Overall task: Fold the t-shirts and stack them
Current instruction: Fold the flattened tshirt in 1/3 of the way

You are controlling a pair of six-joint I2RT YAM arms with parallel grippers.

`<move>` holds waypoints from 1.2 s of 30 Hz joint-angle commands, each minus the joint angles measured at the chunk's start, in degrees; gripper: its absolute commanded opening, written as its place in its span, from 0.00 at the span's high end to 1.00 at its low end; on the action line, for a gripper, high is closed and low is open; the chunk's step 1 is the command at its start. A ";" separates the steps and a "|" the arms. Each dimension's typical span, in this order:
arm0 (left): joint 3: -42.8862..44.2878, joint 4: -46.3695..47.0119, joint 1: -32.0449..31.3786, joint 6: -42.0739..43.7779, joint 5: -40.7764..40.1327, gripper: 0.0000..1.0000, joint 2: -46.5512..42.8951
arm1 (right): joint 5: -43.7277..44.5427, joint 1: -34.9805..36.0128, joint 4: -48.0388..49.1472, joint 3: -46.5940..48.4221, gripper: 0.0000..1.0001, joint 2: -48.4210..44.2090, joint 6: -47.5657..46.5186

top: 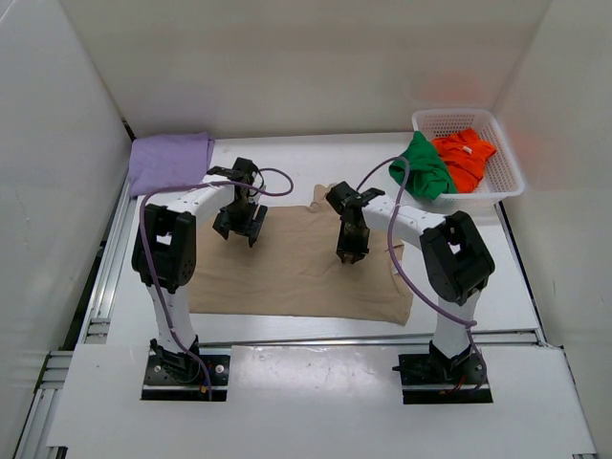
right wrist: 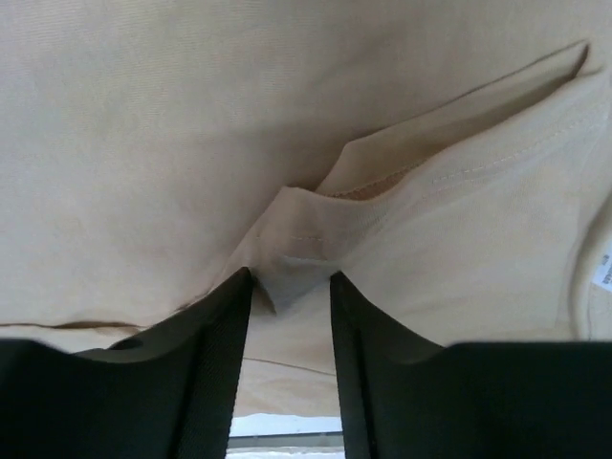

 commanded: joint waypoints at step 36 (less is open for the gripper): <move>25.85 -7.76 -30.17 -0.01 13.26 0.17 8.15 | 1.79 -8.69 13.74 -41.58 0.63 -37.40 8.92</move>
